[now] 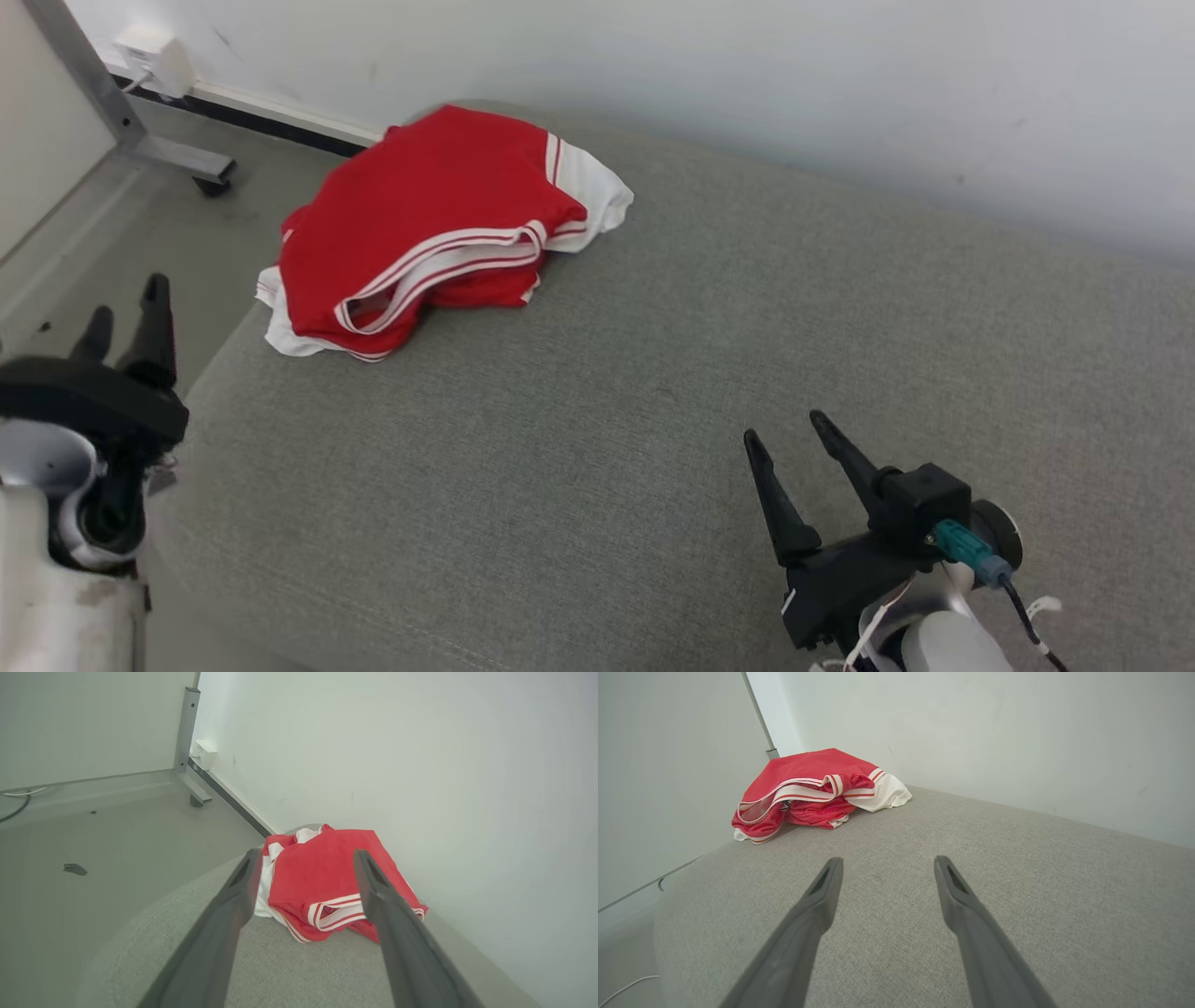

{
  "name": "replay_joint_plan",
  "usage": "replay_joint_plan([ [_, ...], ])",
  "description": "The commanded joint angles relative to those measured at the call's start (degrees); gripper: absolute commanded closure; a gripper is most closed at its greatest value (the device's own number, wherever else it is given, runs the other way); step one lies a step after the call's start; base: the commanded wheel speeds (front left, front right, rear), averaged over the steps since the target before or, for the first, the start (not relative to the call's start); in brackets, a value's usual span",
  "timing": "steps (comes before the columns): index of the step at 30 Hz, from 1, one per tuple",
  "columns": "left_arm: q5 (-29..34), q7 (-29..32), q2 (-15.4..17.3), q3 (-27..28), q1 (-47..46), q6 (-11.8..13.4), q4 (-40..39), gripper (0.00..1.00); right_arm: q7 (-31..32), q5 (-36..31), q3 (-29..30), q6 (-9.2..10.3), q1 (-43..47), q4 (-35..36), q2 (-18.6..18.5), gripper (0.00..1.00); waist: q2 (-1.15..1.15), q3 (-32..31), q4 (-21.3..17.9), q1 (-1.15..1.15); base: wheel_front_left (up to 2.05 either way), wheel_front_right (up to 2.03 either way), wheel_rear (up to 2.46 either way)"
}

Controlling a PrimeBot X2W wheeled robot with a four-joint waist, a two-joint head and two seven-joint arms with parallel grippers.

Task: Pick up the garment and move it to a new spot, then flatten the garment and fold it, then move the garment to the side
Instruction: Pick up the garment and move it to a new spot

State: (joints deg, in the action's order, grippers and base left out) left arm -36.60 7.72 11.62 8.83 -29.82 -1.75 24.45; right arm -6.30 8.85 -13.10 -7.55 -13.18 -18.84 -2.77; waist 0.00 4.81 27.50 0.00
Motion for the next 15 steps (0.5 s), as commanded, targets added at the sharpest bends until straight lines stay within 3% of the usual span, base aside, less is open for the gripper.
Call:
replay_joint_plan([
  [1,-0.48,1.06,1.28,0.41,-3.0,0.0,1.59,0.0,1.16,-1.17,0.38,0.12,-0.92,2.14,-0.2,0.0,0.0,8.28,-6.55,0.0,0.0,0.0,0.0],
  [12,-9.52,10.81,5.26,6.16,-17.34,2.38,8.98,0.0,6.63,-6.05,1.05,0.12,-3.59,15.84,-0.19,0.0,0.0,21.41,-11.65,0.0,0.0,0.0,0.0],
  [15,-12.37,13.88,6.51,8.64,-19.48,4.21,9.15,0.0,7.14,-6.56,1.36,0.12,-3.88,18.41,-0.17,0.0,0.0,24.02,-12.76,0.0,0.0,0.0,0.0],
])
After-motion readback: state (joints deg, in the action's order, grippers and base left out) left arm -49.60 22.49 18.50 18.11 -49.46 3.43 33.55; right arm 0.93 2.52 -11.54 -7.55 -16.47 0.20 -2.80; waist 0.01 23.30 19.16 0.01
